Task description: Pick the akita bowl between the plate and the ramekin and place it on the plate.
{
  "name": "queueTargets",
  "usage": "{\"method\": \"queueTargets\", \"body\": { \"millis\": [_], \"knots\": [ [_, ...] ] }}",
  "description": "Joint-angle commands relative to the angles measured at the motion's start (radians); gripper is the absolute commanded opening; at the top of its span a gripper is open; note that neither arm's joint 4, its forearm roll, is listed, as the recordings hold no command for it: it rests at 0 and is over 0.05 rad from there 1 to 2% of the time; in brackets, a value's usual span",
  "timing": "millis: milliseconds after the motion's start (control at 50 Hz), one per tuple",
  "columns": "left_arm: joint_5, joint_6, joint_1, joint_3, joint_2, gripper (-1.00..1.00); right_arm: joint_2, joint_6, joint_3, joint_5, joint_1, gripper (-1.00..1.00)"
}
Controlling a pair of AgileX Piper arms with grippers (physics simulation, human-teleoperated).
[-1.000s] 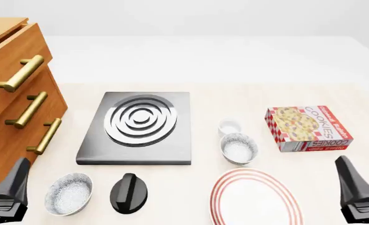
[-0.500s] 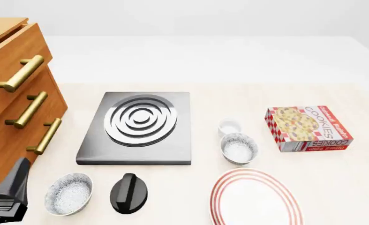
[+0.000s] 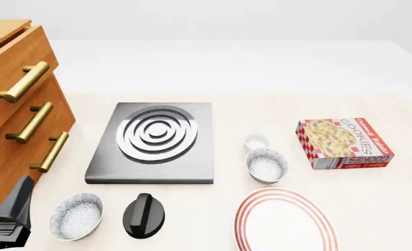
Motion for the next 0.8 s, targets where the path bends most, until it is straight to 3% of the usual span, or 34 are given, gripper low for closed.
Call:
{"method": "queueTargets", "body": {
  "millis": [20,80,140,180,240,280,340,380,420,460,500,540,560,640,660,800],
  "knots": [
    [0.000,0.000,0.000,0.000,0.000,1.00,0.226,0.052,-0.193,0.125,0.002,1.00],
    [0.000,0.000,0.000,0.000,0.000,1.00,0.266,0.038,-0.238,0.155,-0.004,1.00],
    [0.000,0.000,0.000,0.000,0.000,1.00,0.310,0.064,-0.278,0.179,0.025,1.00],
    [0.000,0.000,0.000,0.000,0.000,1.00,0.357,0.036,-0.312,0.207,0.020,1.00],
    [0.000,0.000,0.000,0.000,0.000,1.00,0.429,0.066,-0.346,0.245,0.038,1.00],
    [0.000,0.000,0.000,0.000,0.000,1.00,0.475,0.116,-0.360,0.266,0.063,1.00],
    [0.000,0.000,0.000,0.000,0.000,1.00,0.546,0.133,-0.375,0.302,0.043,1.00],
    [0.000,0.000,0.000,0.000,0.000,1.00,0.605,0.181,-0.374,0.317,0.086,1.00],
    [0.000,0.000,0.000,0.000,0.000,1.00,0.631,0.132,-0.375,0.326,0.042,1.00],
    [0.000,0.000,0.000,0.000,0.000,1.00,0.639,0.135,-0.383,0.328,0.037,1.00],
    [0.000,0.000,0.000,0.000,0.000,1.00,0.676,0.179,-0.384,0.344,0.057,1.00],
    [0.000,0.000,0.000,0.000,0.000,1.00,0.706,0.174,-0.382,0.363,0.050,1.00],
    [0.000,0.000,0.000,0.000,0.000,1.00,0.732,0.208,-0.378,0.372,0.079,1.00],
    [0.000,0.000,0.000,0.000,0.000,1.00,0.737,0.219,-0.346,0.389,0.087,1.00],
    [0.000,0.000,0.000,0.000,0.000,1.00,0.729,0.179,-0.342,0.393,0.055,1.00],
    [0.000,0.000,0.000,0.000,0.000,1.00,0.754,0.203,-0.277,0.400,0.053,1.00]
  ]
}}
